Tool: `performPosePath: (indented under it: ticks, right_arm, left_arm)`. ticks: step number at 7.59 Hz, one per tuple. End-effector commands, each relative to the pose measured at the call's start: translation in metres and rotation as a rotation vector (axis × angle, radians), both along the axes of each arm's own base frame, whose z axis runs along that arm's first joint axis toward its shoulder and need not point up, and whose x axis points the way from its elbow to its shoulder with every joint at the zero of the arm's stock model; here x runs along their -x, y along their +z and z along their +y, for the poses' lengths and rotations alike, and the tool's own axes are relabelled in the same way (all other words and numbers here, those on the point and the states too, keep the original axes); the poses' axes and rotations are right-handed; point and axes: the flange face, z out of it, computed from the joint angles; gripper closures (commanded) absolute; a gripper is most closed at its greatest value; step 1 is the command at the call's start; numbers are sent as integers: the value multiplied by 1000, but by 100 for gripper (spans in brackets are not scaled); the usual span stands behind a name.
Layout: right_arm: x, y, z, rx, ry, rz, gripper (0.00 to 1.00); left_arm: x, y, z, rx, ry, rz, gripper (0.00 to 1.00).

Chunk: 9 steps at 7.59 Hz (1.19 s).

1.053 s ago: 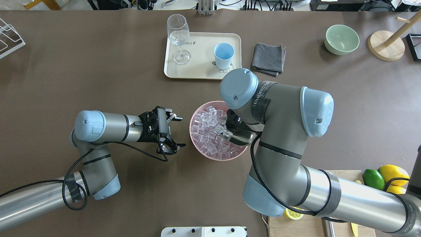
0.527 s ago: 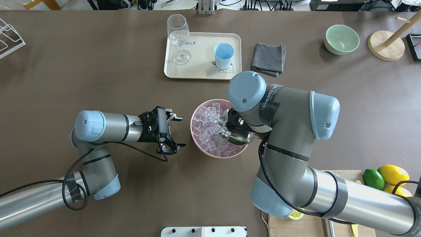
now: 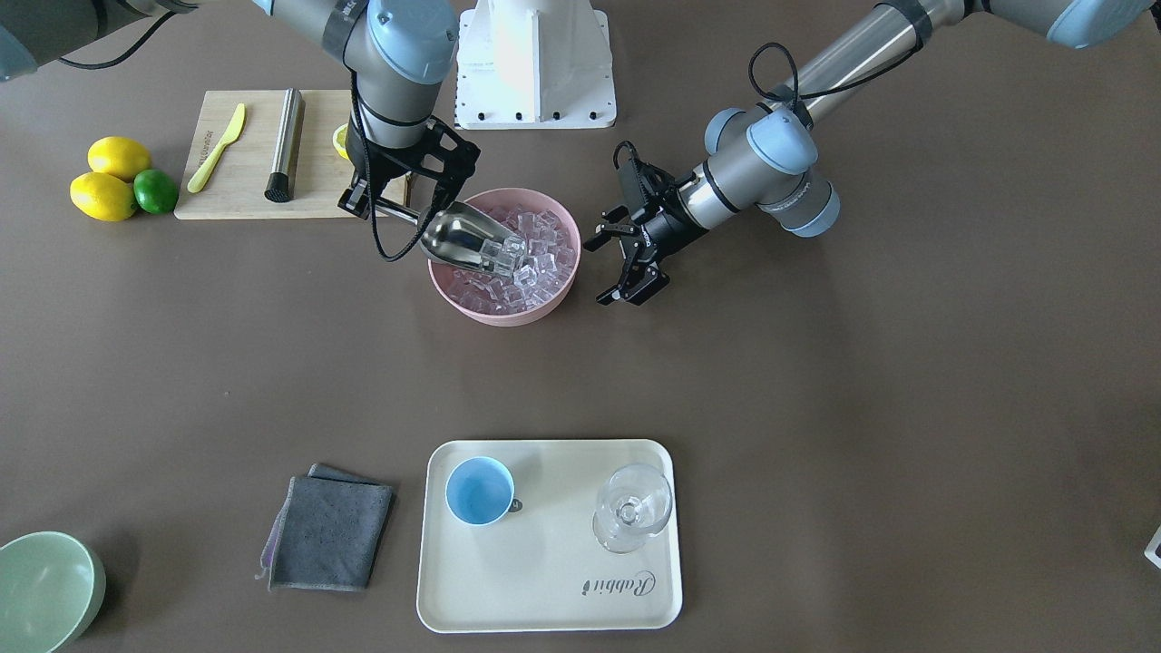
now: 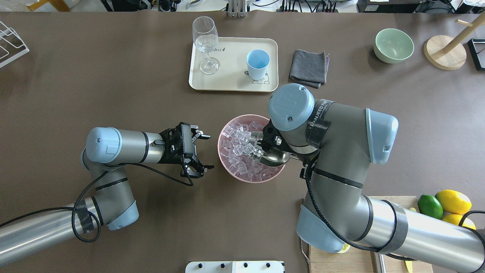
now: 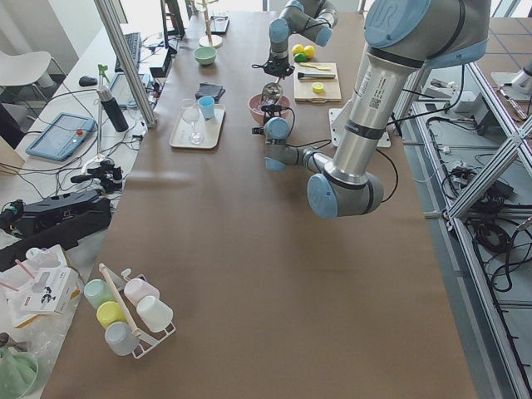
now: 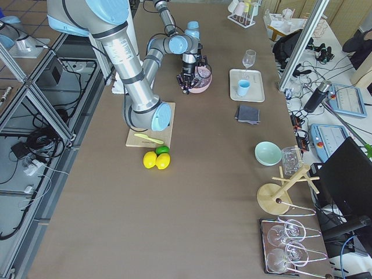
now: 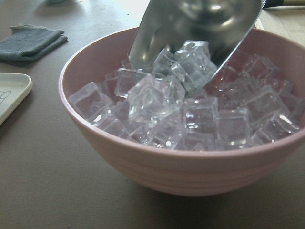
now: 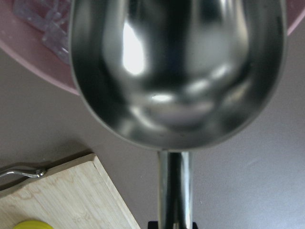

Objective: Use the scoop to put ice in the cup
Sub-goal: 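Dig the scoop into the ice cubes with the right gripper, left gripper steadying the bowl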

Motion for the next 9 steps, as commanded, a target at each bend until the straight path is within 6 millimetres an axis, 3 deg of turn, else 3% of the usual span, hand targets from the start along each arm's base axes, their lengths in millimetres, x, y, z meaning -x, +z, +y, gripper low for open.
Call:
performPosePath:
  ticks: [1, 4, 7, 9]
  right_arm:
    - [-8, 12, 4, -39, 1, -75, 100]
    - [-8, 9, 5, -47, 5, -126, 100]
    - [-28, 2, 21, -14, 25, -218, 100]
    - [-46, -5, 8, 26, 69, -274, 100]
  left_arm:
    - [0, 0, 0, -1, 0, 0, 2]
    - [0, 0, 0, -1, 0, 0, 2]
    - [1, 0, -2, -1, -3, 0, 2]
    - [7, 2, -9, 1, -14, -3, 2]
